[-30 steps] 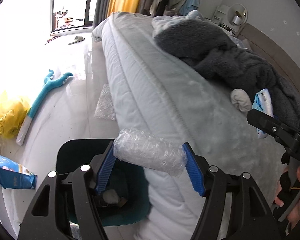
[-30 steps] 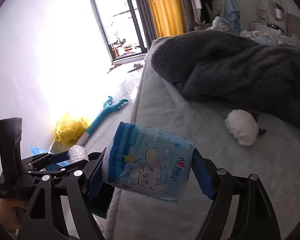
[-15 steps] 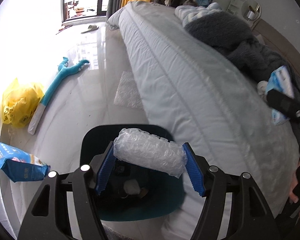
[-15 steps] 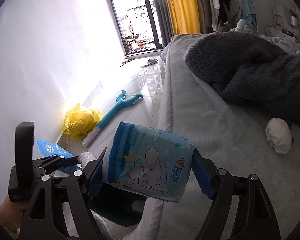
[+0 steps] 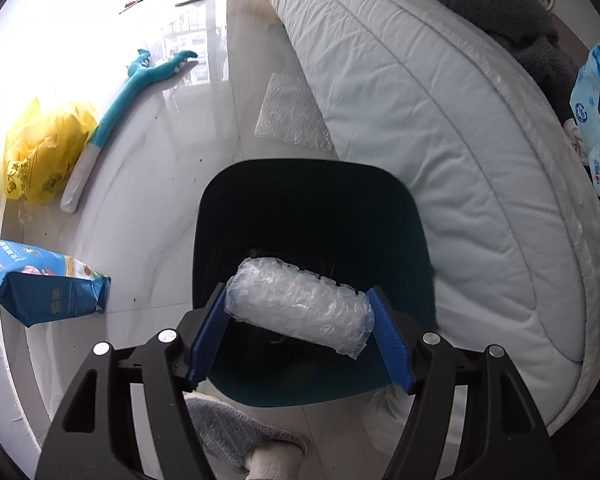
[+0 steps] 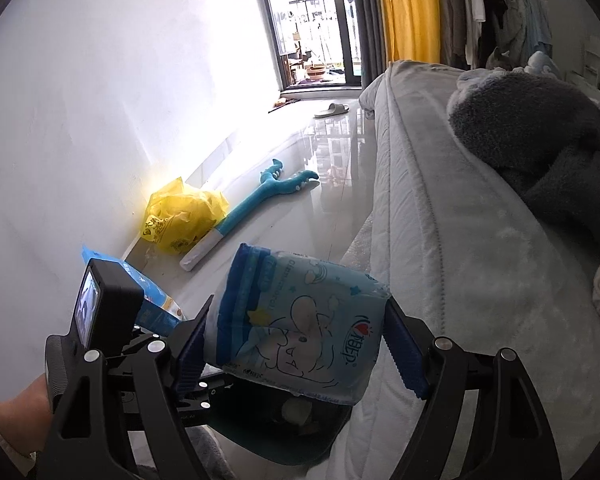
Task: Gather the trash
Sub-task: 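Open both tools to drop the bubble wrap and tissue pack into the bin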
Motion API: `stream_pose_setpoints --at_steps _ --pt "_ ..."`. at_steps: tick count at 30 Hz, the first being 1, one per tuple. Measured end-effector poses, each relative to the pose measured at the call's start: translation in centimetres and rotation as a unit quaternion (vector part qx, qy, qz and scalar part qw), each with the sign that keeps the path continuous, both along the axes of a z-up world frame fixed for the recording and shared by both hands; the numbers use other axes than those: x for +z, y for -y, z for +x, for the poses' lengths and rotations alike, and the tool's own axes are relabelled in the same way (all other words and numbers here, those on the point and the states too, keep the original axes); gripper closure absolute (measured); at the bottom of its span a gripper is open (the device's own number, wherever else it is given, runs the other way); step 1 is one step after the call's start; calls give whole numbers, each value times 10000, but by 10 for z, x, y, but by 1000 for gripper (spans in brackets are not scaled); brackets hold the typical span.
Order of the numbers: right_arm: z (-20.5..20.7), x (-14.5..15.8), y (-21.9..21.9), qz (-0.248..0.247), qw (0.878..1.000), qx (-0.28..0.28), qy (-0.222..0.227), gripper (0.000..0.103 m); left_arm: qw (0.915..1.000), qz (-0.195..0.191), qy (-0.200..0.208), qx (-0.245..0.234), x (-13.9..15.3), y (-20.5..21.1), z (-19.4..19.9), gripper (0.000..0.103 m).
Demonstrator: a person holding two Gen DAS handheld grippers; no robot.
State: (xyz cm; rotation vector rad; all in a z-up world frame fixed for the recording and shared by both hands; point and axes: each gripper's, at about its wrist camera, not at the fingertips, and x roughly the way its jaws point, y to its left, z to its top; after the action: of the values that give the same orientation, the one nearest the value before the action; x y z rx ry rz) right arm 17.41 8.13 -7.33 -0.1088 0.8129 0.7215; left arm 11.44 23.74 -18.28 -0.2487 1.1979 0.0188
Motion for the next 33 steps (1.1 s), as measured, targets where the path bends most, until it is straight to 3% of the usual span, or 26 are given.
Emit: stream_pose_setpoints --at_steps 5,16,33 --pt "0 -10 -13 -90 9999 32 -101 24 10000 -22 2 55 0 -14 -6 16" --pt "2 -47 -46 -519 9973 173 -486 24 9972 -111 618 403 31 -49 -20 16" --pt "6 -103 -61 -1242 9867 277 -1012 24 9911 -9 1223 520 66 -65 -33 17"
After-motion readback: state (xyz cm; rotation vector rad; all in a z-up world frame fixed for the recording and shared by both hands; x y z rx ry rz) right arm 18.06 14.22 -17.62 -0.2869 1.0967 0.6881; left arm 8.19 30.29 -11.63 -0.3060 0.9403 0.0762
